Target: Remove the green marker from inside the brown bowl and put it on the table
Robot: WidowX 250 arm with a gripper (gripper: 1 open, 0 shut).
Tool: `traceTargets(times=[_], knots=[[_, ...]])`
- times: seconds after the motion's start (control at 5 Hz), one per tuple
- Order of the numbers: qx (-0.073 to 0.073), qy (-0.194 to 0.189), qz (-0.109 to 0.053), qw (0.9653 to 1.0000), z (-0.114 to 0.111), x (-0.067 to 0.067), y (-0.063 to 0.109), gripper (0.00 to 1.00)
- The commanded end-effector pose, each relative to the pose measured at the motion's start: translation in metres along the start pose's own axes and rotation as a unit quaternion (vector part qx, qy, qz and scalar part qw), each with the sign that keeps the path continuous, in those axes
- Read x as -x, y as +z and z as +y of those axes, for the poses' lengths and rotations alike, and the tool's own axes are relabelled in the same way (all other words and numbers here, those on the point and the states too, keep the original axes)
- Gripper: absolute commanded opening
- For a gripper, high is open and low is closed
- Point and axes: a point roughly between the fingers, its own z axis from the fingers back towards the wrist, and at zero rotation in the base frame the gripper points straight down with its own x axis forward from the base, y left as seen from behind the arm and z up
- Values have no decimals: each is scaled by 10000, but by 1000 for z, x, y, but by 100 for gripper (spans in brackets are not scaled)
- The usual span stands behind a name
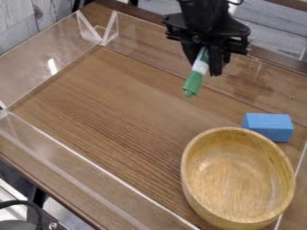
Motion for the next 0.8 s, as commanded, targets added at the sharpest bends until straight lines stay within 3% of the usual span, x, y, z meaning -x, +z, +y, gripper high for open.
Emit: traceTargets(times=[0.0, 0.6], knots=[[2, -83, -331, 9994, -4, -16, 11, 0], [-3, -149, -407, 9991, -7, -16, 6, 0]])
